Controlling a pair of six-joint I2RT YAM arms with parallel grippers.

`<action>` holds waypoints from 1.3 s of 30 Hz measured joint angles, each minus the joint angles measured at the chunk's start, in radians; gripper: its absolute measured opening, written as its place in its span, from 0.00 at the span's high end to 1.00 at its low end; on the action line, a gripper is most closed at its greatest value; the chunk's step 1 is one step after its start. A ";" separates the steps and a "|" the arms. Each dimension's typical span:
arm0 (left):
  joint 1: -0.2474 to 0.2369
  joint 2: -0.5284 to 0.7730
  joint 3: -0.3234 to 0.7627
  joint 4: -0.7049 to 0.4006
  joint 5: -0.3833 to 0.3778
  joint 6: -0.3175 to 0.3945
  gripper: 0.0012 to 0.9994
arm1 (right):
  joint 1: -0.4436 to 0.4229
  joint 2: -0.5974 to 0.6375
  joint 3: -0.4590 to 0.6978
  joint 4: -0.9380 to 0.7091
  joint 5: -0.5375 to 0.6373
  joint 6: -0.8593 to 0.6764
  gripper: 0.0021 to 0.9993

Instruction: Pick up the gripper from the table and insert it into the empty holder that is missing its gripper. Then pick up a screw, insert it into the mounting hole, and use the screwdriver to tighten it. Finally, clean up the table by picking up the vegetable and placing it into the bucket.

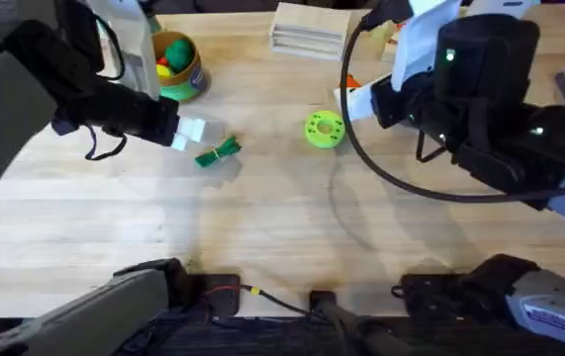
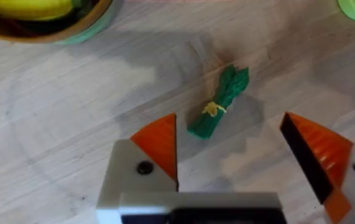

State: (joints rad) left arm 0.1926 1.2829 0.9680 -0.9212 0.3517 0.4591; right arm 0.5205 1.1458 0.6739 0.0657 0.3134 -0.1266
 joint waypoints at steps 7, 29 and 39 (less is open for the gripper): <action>-0.082 0.060 0.000 0.005 -0.044 0.104 0.00 | 0.000 0.000 0.000 0.000 0.000 0.000 0.01; -0.190 0.340 0.003 0.085 -0.164 0.142 0.00 | 0.000 0.015 0.000 0.000 0.000 0.000 0.01; -0.187 0.350 0.005 0.098 -0.161 0.146 0.71 | 0.000 0.015 0.000 0.000 0.000 0.000 0.01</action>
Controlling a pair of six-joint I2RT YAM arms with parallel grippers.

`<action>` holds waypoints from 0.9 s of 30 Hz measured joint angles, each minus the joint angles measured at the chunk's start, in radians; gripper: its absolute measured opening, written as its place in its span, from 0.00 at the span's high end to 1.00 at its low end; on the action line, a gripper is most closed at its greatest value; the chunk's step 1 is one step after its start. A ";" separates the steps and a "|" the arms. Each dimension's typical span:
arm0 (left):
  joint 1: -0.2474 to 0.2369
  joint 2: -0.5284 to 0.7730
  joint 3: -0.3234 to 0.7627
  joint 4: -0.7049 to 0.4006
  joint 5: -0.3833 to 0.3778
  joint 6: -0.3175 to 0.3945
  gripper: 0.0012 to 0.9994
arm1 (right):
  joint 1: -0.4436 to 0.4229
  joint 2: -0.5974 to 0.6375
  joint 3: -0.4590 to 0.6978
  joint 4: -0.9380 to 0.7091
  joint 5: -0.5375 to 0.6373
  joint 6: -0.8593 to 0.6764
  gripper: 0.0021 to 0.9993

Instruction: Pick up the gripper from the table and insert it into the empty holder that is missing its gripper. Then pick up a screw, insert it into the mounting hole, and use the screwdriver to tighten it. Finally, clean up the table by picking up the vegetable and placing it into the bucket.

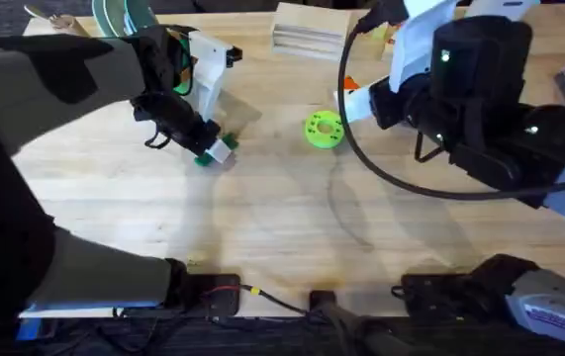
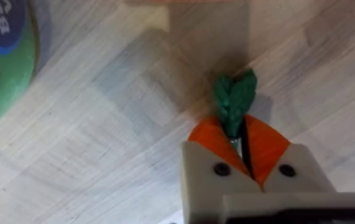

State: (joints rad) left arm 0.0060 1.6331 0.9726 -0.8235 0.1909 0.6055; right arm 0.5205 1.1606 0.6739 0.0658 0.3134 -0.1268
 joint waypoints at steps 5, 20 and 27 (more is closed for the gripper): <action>0.000 0.002 0.002 0.005 0.016 0.003 0.98 | 0.000 0.000 0.000 0.000 0.000 0.000 0.01; 0.029 -0.250 0.208 0.065 0.080 -0.024 0.98 | 0.000 0.000 0.000 0.000 0.000 0.000 0.01; 0.216 -0.208 0.223 0.390 0.049 -0.332 0.98 | 0.000 0.000 0.000 0.000 0.000 0.000 0.01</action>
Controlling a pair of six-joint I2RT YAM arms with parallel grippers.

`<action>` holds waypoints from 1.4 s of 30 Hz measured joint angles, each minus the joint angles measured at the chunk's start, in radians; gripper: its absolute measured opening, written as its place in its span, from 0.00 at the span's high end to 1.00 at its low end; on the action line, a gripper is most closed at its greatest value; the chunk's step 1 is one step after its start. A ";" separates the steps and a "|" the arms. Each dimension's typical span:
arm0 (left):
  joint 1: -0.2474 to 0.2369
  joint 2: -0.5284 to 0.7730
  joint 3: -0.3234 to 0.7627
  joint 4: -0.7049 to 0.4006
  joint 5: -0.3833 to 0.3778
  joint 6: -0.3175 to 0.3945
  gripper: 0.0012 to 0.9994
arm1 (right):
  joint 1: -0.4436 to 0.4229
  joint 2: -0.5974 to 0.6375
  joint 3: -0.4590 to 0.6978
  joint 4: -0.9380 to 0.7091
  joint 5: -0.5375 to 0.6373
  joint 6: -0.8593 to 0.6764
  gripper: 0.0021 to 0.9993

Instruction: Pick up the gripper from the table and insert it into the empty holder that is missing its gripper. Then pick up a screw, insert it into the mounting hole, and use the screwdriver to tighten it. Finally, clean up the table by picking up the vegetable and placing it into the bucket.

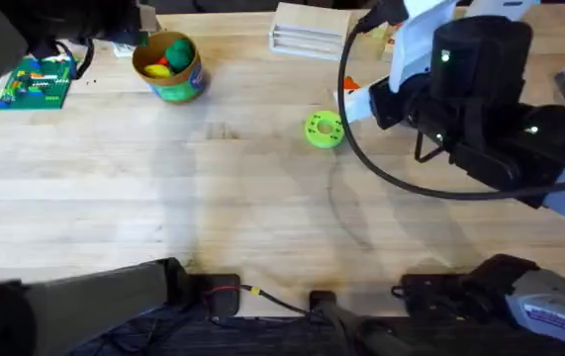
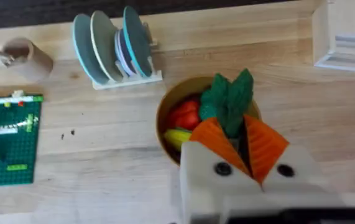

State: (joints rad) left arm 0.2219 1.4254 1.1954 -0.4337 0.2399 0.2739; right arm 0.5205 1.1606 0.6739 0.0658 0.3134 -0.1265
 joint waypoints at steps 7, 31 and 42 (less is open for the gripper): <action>0.023 0.132 0.000 0.058 -0.006 -0.145 0.98 | 0.000 0.000 0.000 0.000 0.000 0.000 0.00; 0.021 0.029 0.000 -0.130 -0.058 -0.110 0.00 | 0.000 0.000 0.000 0.001 0.000 0.000 0.01; 0.021 -0.367 0.000 -0.452 -0.057 -0.063 0.99 | 0.000 -0.013 0.141 -0.275 -0.056 0.017 0.01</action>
State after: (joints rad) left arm 0.2424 1.0589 1.1954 -0.8854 0.1830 0.2108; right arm 0.5209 1.1473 0.8144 -0.2090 0.2577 -0.1098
